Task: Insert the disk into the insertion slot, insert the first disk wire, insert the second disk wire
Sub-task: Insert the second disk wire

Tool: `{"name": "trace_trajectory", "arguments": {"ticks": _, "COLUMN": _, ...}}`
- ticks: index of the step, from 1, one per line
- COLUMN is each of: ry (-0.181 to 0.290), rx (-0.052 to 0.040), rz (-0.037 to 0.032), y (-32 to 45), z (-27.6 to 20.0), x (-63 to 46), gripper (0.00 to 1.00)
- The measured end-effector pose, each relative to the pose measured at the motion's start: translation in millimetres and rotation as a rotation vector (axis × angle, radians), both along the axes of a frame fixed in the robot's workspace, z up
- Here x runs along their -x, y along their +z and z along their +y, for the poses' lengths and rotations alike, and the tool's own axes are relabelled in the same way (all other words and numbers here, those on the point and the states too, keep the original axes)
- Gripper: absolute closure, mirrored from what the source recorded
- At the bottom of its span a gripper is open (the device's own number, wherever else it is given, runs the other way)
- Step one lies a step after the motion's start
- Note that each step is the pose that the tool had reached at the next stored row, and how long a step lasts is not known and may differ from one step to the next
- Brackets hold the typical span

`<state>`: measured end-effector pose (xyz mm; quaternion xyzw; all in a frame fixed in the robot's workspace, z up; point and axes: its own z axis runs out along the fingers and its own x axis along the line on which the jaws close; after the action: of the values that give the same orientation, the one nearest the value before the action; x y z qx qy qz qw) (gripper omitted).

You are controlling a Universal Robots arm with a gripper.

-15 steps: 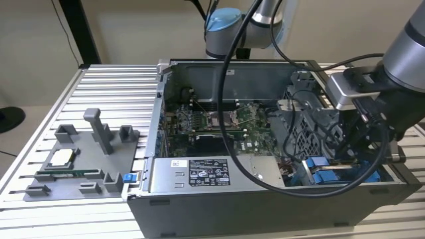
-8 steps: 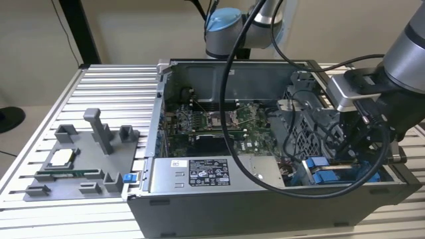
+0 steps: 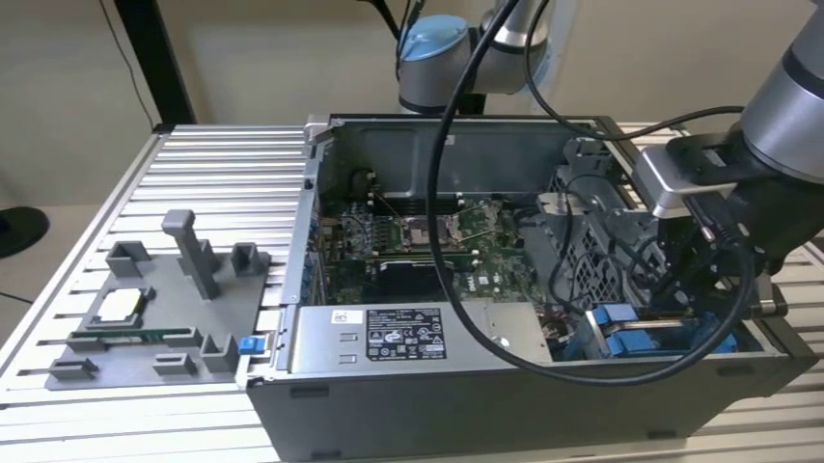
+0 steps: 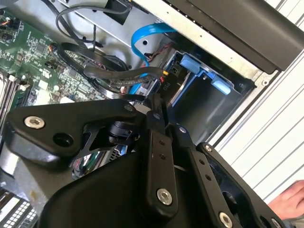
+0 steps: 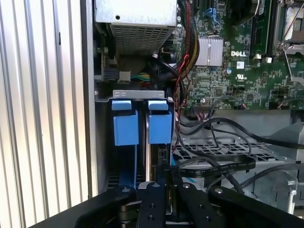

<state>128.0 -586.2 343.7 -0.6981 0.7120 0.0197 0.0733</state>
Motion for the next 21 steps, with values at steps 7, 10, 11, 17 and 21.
{"name": "trace_trajectory", "arguments": {"ticks": 7, "ry": 0.004, "rx": 0.0002, "rz": -0.0036, "y": -1.7, "z": 0.3, "x": -0.1, "gripper": 1.0}}
{"name": "trace_trajectory", "arguments": {"ticks": 10, "ry": 0.005, "rx": -0.0002, "rz": -0.0056, "y": -3.2, "z": 0.3, "x": -0.1, "gripper": 1.0}}
{"name": "trace_trajectory", "arguments": {"ticks": 11, "ry": 0.005, "rx": -0.0002, "rz": -0.0061, "y": -4.0, "z": 0.3, "x": -0.1, "gripper": 1.0}}
{"name": "trace_trajectory", "arguments": {"ticks": 17, "ry": 0.006, "rx": 0.0002, "rz": -0.0074, "y": -8.0, "z": 0.3, "x": -0.1, "gripper": 1.0}}
{"name": "trace_trajectory", "arguments": {"ticks": 21, "ry": 0.005, "rx": -0.0005, "rz": -0.0072, "y": 5.8, "z": 0.3, "x": 0.0, "gripper": 0.0}}
